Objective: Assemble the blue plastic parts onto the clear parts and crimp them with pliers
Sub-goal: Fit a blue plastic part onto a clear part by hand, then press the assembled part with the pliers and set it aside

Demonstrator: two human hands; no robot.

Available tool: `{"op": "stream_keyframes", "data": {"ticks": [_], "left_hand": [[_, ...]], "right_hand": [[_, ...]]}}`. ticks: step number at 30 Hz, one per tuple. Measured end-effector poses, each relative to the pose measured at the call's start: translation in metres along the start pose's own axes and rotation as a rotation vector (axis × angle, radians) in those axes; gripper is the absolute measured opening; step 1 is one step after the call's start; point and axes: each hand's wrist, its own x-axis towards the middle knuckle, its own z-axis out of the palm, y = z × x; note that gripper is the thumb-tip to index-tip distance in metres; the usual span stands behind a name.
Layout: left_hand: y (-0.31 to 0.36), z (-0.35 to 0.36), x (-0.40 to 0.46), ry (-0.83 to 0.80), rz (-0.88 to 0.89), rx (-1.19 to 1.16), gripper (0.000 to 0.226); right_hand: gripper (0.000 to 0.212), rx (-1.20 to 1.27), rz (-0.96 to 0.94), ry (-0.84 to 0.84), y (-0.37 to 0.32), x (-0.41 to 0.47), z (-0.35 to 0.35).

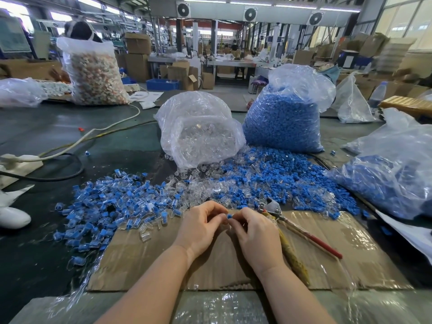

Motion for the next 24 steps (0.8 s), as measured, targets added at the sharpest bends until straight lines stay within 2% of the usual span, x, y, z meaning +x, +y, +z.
{"op": "stream_keyframes", "data": {"ticks": [3,8,24], "left_hand": [[0.001,0.0,-0.0002,0.015,-0.015,-0.028,0.019],[0.001,-0.0007,-0.0003,0.008,-0.025,-0.01,0.016],[0.0023,0.0003,0.0004,0.015,-0.05,-0.007,0.015]], "right_hand": [[0.007,0.026,-0.028,0.025,-0.0016,0.0001,-0.0015],[0.02,0.096,-0.077,0.012,-0.0032,0.0,-0.0038],[0.014,0.101,-0.095,0.017,-0.0032,0.0003,-0.0049]]}}
